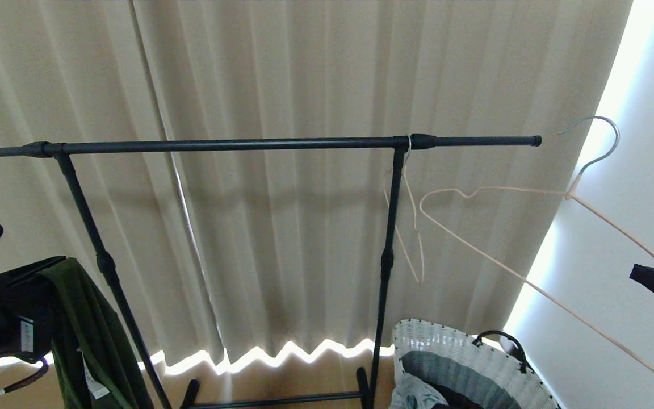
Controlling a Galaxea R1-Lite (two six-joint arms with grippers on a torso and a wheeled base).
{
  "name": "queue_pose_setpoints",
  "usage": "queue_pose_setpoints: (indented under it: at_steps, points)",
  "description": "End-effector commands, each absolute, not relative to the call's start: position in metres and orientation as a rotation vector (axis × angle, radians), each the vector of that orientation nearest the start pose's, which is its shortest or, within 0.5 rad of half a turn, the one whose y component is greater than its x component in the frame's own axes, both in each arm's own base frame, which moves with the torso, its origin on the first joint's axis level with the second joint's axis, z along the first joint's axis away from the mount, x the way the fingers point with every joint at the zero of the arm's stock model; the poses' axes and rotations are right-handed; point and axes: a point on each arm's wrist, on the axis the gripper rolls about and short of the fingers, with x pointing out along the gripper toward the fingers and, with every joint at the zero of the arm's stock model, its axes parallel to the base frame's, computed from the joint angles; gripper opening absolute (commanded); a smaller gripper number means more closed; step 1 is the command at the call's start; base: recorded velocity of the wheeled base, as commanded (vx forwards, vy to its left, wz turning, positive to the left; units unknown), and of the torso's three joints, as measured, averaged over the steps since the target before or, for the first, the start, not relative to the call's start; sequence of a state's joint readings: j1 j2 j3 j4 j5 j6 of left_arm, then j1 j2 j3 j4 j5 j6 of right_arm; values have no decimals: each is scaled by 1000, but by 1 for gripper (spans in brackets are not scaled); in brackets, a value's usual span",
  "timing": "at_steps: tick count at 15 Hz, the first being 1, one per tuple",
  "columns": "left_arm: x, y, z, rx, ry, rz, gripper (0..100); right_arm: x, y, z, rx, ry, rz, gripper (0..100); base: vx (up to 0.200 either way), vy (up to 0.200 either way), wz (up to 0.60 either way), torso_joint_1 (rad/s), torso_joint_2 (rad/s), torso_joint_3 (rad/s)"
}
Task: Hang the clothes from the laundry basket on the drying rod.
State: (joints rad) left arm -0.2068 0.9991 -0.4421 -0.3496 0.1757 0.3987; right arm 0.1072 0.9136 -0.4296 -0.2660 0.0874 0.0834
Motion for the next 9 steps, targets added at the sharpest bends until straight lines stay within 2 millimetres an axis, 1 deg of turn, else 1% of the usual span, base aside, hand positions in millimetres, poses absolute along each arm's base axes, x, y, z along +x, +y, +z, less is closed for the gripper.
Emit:
queue_pose_setpoints:
  at_steps: [1, 2, 5, 9]
  points:
    - [124, -22, 203, 435, 196, -66, 0, 99, 13, 204, 83, 195, 206, 0, 0, 0, 0, 0, 0, 0]
    - [124, -22, 203, 435, 196, -66, 0, 99, 13, 204, 85, 195, 211, 0, 0, 0, 0, 0, 0, 0]
    - [125, -22, 204, 435, 195, -64, 0, 99, 14, 205, 92, 193, 253, 0, 0, 200, 0, -1, 2, 2]
    - [126, -22, 205, 435, 193, -64, 0, 100, 15, 206, 93, 192, 264, 0, 0, 200, 0, 4, 2, 2]
